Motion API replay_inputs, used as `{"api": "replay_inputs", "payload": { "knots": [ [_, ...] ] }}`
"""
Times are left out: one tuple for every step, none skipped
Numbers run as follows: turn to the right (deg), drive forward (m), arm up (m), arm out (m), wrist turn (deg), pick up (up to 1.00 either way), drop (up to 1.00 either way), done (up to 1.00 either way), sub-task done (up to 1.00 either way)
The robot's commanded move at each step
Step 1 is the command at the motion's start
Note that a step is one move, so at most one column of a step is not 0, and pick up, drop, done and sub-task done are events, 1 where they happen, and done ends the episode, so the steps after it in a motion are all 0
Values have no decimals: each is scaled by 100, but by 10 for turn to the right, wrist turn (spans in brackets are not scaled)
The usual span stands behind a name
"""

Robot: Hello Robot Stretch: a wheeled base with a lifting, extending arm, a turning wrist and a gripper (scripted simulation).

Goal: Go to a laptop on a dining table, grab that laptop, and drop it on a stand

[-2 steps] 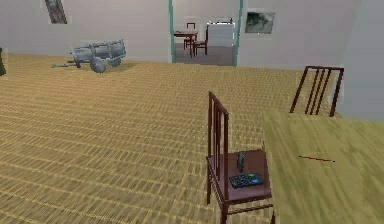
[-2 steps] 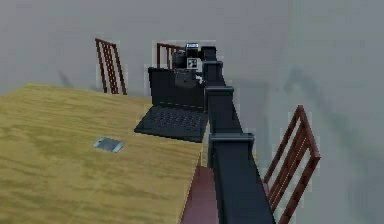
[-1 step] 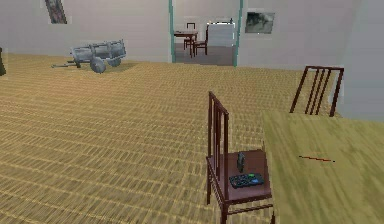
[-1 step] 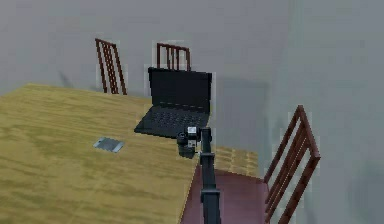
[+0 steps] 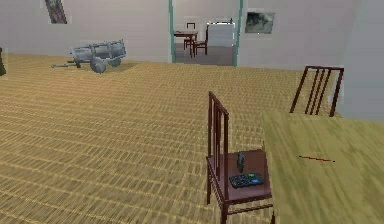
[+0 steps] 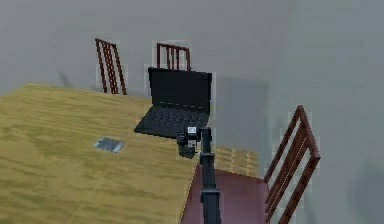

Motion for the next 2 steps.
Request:
{"api": "replay_inputs", "payload": {
  "knots": [
    [0, 0, 10, 0, 0, 0, 0, 0, 0],
    [0, 0, 24, 0, 0, 0, 0, 0, 0]
  ]
}}
